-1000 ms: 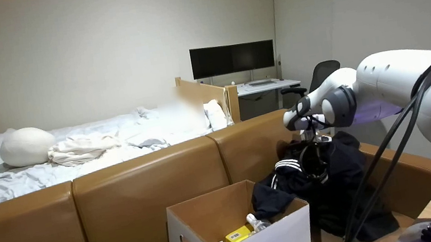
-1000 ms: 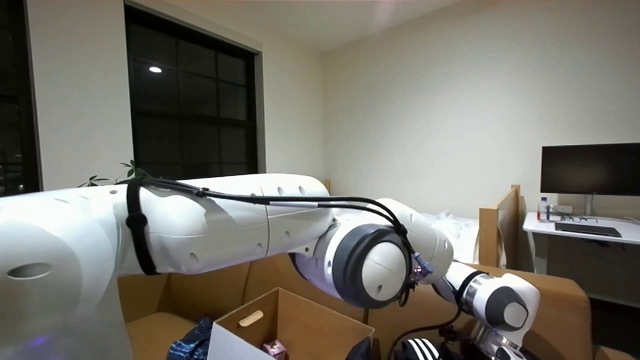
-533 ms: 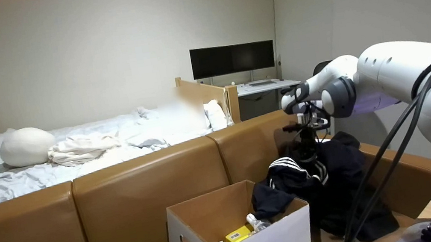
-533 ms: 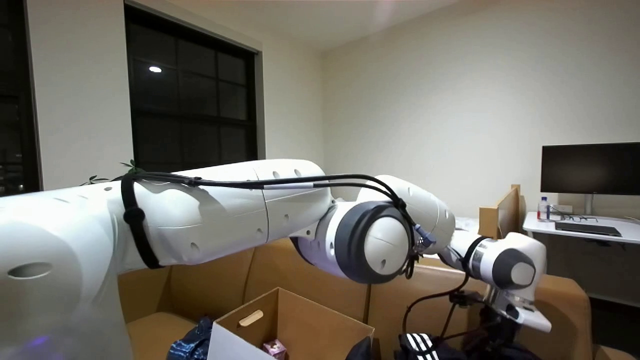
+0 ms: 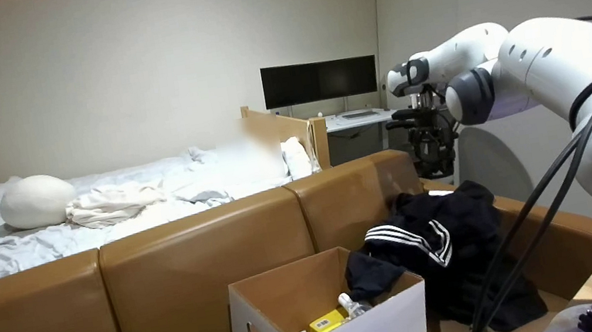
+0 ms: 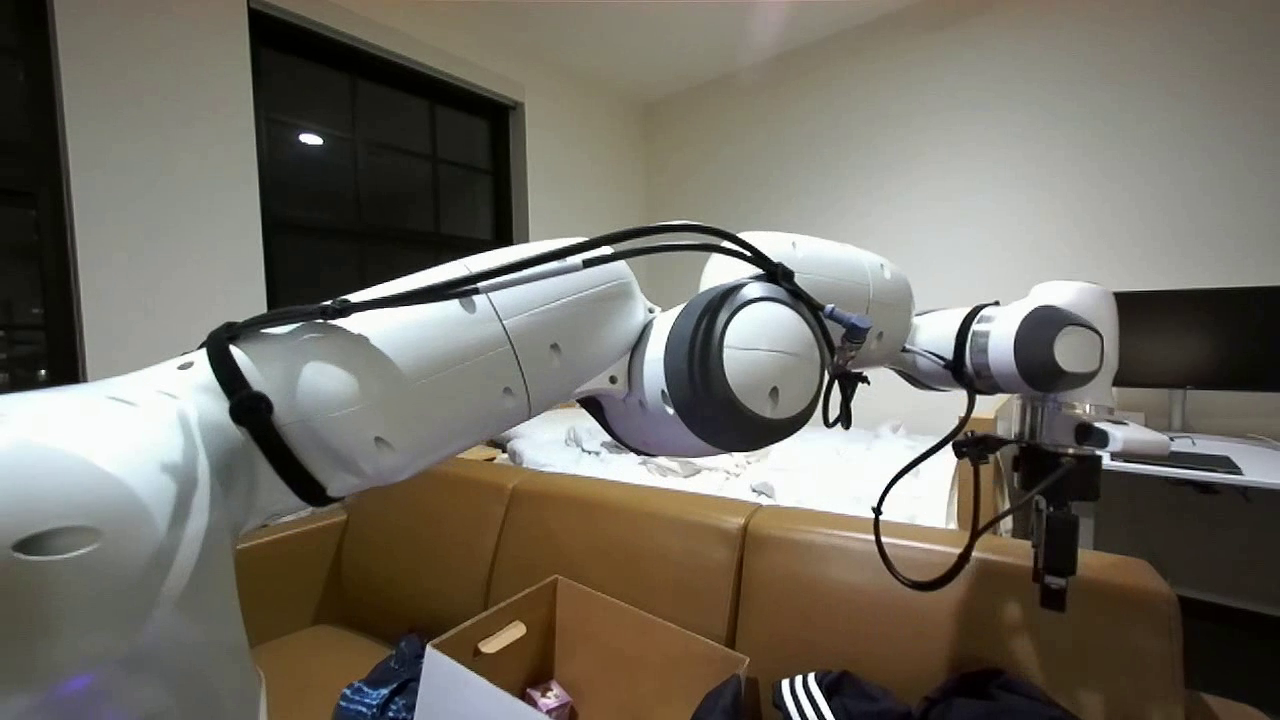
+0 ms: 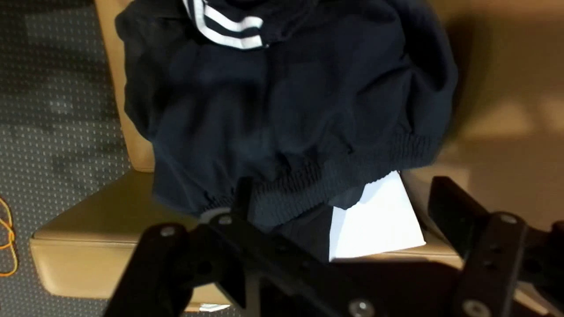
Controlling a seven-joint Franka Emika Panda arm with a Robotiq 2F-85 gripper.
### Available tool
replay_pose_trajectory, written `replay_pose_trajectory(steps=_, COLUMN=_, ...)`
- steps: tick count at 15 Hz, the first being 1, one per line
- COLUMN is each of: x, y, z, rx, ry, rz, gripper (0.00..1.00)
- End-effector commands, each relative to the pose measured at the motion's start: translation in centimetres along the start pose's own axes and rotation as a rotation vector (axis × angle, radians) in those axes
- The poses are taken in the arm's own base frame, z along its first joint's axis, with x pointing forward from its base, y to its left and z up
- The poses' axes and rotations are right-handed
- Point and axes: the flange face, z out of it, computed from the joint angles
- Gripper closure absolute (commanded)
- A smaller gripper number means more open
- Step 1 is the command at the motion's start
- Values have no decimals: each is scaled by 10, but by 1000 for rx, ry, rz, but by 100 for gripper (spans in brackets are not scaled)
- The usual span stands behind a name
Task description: Pick up the black clothes from the box and put them on the couch.
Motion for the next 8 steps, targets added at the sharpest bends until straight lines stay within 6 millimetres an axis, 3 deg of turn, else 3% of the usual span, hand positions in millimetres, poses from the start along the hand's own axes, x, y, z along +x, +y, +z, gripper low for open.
replay_pose_trajectory(steps=1, x=-18, y=10, z=-21, rx=-68, ry=-63, rz=-180, gripper=0)
replay_pose_trajectory(steps=4, x=-36, y=9, z=-2, rx=-123, ry=-134, rz=-308, gripper=0)
replay_pose_trajectory(steps=8, x=-66, y=6, z=62, rx=-211, ry=-259, rz=-446, gripper=0)
